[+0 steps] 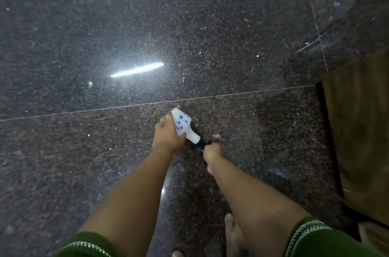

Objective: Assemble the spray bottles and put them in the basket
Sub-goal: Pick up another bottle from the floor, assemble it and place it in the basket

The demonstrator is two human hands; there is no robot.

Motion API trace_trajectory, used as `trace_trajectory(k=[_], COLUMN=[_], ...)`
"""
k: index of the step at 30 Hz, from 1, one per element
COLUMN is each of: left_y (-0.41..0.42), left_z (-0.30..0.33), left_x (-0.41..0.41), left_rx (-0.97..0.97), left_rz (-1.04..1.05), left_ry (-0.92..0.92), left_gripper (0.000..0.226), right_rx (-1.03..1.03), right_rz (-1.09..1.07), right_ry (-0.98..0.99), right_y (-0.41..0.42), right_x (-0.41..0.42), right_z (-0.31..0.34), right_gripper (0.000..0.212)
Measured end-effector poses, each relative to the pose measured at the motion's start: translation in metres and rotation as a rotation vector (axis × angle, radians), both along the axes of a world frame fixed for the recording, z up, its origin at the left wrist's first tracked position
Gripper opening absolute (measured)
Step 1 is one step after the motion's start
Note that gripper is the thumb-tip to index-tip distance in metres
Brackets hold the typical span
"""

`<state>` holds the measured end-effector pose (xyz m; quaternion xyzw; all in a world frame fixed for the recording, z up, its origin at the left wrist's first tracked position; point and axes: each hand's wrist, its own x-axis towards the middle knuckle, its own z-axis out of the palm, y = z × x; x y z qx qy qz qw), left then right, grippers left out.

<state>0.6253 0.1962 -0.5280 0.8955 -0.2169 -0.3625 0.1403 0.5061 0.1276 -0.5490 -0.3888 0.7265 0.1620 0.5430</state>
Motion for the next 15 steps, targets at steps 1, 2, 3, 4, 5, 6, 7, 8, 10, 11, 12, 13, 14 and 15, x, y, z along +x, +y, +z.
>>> trace_trajectory(k=[1,2,3,4,5,6,7,8,10,11,12,13,14,15], left_y=[0.001,0.002,0.003,0.004,0.004,0.004,0.003,0.002,-0.001,-0.002,-0.003,-0.004,-0.005,-0.005], left_z=[0.007,0.016,0.026,0.039,0.052,0.066,0.080,0.096,0.129,0.147,0.166,0.183,0.200,0.217], left_x=[0.004,0.009,0.013,0.016,0.019,0.022,0.024,0.026,0.027,0.025,0.022,0.018,0.013,0.006], left_rx=[-0.028,-0.049,-0.063,-0.073,-0.082,-0.095,-0.114,-0.135,-0.183,-0.210,-0.239,-0.271,-0.300,-0.330], left_rz=[0.050,0.093,0.132,0.175,0.221,0.264,0.299,0.329,0.379,0.397,0.410,0.422,0.440,0.464], left_ry=[-0.011,-0.017,-0.018,-0.012,-0.005,-0.002,-0.008,-0.018,-0.039,-0.051,-0.063,-0.073,-0.072,-0.064], left_gripper=[0.071,0.070,0.068,0.067,0.066,0.064,0.063,0.062,0.061,0.060,0.059,0.058,0.057,0.057], right_rx=[-0.048,-0.102,-0.154,-0.203,-0.240,-0.256,-0.262,-0.282,-0.322,-0.351,-0.389,-0.428,-0.464,-0.494], right_rz=[-0.027,-0.035,-0.033,-0.035,-0.043,-0.077,-0.112,-0.098,0.070,0.142,0.170,0.167,0.163,0.133], right_ry=[-0.021,-0.045,-0.072,-0.094,-0.109,-0.127,-0.147,-0.174,-0.252,-0.261,-0.260,-0.261,-0.252,-0.252], right_y=[-0.005,-0.010,-0.015,-0.021,-0.026,-0.033,-0.040,-0.048,-0.062,-0.068,-0.072,-0.075,-0.077,-0.078], right_x=[0.004,0.007,0.012,0.018,0.024,0.030,0.035,0.039,0.043,0.043,0.042,0.039,0.035,0.028], right_z=[0.008,0.017,0.030,0.044,0.059,0.077,0.096,0.115,0.154,0.174,0.195,0.215,0.233,0.251], right_gripper=[0.039,0.038,0.036,0.034,0.032,0.031,0.029,0.029,0.035,0.038,0.038,0.036,0.034,0.035])
